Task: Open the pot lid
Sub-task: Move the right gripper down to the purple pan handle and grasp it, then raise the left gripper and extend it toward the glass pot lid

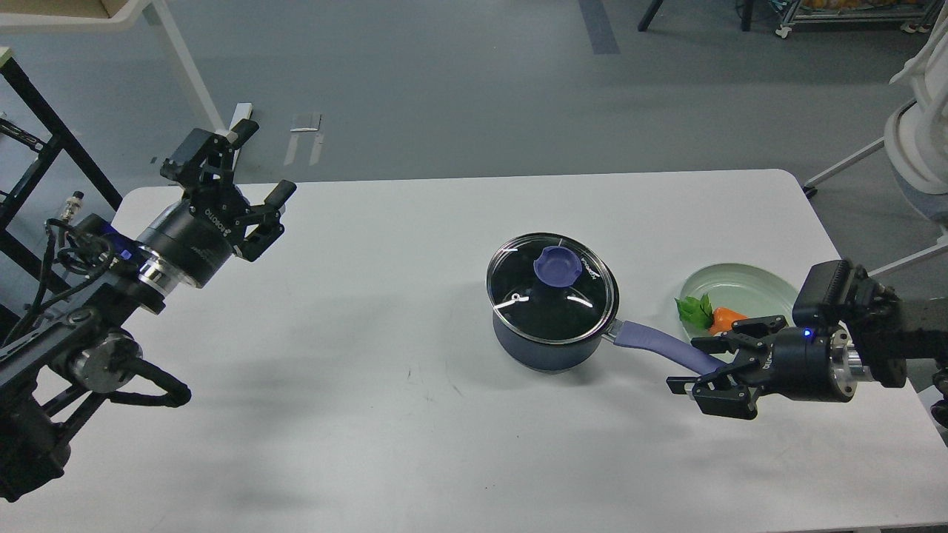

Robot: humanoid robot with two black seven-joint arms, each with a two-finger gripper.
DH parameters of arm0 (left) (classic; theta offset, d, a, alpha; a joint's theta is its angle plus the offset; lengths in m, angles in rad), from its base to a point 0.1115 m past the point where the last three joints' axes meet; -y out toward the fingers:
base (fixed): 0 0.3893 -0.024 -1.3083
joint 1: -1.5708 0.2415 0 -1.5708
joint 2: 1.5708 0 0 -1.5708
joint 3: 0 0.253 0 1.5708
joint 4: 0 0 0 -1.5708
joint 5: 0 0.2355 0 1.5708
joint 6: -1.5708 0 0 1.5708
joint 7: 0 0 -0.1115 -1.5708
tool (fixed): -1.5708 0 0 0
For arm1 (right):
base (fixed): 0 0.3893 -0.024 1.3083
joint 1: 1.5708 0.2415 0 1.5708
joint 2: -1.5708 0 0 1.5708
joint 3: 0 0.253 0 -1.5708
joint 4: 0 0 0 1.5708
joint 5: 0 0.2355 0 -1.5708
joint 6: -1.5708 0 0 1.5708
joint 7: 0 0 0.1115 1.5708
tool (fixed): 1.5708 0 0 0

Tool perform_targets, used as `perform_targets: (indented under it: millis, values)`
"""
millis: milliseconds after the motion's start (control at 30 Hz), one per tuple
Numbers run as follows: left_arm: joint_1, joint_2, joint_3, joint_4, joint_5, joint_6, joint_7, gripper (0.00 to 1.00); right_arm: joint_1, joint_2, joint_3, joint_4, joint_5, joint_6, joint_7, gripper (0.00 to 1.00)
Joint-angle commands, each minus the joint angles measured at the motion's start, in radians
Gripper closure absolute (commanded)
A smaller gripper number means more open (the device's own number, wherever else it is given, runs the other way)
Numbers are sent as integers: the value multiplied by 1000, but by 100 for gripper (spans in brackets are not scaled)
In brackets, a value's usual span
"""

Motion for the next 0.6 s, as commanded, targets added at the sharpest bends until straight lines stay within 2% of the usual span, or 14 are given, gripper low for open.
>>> perform_targets:
  millis: [0, 200, 367, 567]
  values:
    - [0, -2, 0, -10, 29, 0, 0, 1, 23, 9, -21, -13, 2, -1, 0, 44]
    - [-2, -5, 0, -19, 134, -9, 0, 1, 25, 10, -27, -13, 2, -1, 0, 58]
    - [-23, -11, 0, -33, 219, -3, 0, 1, 26, 10, -27, -13, 2, -1, 0, 62]
    - [-114, -12, 14, -70, 518, -12, -9, 1, 26, 10, -27, -13, 2, 1, 0, 66]
